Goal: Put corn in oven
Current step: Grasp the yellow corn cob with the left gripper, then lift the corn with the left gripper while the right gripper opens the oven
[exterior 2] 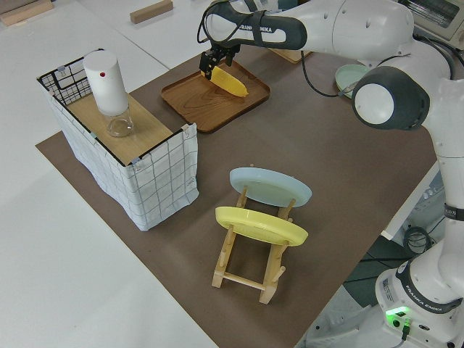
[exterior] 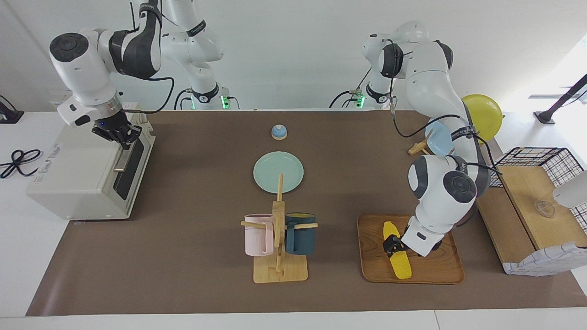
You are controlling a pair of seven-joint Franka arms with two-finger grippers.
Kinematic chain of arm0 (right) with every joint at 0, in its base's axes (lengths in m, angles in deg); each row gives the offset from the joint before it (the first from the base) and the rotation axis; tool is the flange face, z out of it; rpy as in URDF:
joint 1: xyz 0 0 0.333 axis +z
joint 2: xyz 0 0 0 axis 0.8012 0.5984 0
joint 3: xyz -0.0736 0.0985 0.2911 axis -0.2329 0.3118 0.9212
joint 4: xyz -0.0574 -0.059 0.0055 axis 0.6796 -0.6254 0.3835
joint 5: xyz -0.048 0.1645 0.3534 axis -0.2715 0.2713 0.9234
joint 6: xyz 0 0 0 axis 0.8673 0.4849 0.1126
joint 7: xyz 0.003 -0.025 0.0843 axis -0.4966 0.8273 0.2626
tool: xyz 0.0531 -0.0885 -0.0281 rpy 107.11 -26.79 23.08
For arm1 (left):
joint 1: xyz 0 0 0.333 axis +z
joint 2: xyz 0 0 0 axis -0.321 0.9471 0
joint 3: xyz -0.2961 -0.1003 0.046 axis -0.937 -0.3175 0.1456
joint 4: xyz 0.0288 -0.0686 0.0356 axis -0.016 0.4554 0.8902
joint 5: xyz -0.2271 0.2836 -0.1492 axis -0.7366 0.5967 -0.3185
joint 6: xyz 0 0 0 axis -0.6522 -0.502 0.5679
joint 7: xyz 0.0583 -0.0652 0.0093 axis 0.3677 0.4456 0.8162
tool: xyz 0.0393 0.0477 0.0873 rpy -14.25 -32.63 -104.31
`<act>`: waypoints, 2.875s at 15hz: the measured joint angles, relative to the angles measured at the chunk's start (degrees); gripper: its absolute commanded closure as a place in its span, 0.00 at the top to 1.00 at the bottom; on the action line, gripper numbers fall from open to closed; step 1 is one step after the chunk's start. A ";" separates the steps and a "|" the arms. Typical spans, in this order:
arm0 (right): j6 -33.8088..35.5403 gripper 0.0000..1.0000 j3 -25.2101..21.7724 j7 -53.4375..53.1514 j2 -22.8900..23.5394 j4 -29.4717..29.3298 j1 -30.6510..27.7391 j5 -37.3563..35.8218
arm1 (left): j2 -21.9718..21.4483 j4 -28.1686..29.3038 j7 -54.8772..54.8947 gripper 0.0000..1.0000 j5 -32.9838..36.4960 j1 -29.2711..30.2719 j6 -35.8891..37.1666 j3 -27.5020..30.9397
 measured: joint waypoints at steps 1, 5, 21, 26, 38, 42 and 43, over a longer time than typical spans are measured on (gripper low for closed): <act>-0.25 0.00 0.00 0.44 0.34 0.01 -0.47 0.00 | 0.32 0.05 -0.03 1.00 0.00 0.03 -0.72 0.01; -0.31 0.00 -0.01 0.65 0.98 0.34 -1.14 0.00 | 1.09 0.26 -0.07 1.00 0.00 0.06 -2.78 0.11; -0.32 0.00 0.24 0.17 0.87 0.94 -0.57 4.14 | -3.02 1.82 -6.83 0.00 -0.01 -1.05 -0.49 0.33; -0.62 0.00 0.54 -2.51 1.33 1.75 1.93 5.55 | -19.23 15.67 -12.07 0.00 -0.02 -6.82 5.38 0.10; -11.84 0.00 2.05 -4.20 5.33 7.60 5.76 10.99 | -38.43 51.75 -31.21 0.00 -0.04 -32.00 -16.04 -0.37; -16.13 0.00 2.22 -4.76 6.00 9.87 6.51 11.24 | -36.20 53.01 -31.35 0.00 -0.04 -35.46 -23.76 -0.38; -17.39 0.00 2.25 -4.89 6.22 10.56 6.79 11.25 | -35.08 53.01 -31.40 0.00 -0.04 -36.07 -25.33 -0.38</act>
